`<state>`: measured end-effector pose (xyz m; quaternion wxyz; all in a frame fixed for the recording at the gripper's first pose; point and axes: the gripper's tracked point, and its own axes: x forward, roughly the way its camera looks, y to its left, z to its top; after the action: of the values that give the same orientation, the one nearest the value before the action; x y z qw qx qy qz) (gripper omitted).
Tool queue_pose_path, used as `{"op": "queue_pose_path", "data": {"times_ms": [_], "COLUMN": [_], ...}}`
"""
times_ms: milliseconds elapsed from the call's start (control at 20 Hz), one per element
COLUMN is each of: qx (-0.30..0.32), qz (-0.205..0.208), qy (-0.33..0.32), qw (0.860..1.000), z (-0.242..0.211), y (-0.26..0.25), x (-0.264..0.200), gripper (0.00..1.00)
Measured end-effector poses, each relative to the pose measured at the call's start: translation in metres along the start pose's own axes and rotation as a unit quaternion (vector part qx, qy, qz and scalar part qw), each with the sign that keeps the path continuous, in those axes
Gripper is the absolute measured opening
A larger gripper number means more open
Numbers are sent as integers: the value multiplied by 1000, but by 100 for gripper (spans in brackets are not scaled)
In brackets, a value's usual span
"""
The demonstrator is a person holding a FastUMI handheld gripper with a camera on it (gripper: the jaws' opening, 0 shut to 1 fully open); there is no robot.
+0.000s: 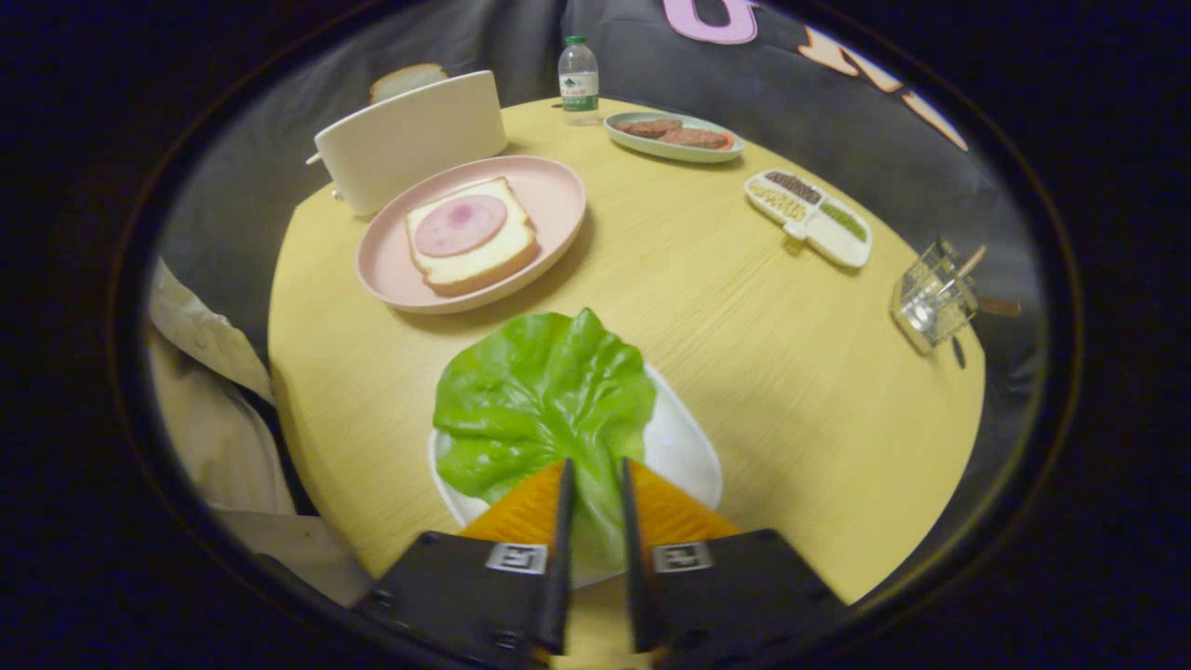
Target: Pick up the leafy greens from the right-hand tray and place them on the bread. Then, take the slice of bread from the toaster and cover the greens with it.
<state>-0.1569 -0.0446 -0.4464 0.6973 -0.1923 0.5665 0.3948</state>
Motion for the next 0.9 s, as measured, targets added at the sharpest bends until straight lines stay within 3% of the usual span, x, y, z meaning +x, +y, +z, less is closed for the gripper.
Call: {"op": "queue_pose_path", "data": {"times_ms": [300,900], "qx": [12,21], "qz": [-20,-70], "qy": [-16,-49], "qw": [1000,996], "z": [2,49], "y": [9,16], "x": [-4,-56], "gripper": [3,3]}}
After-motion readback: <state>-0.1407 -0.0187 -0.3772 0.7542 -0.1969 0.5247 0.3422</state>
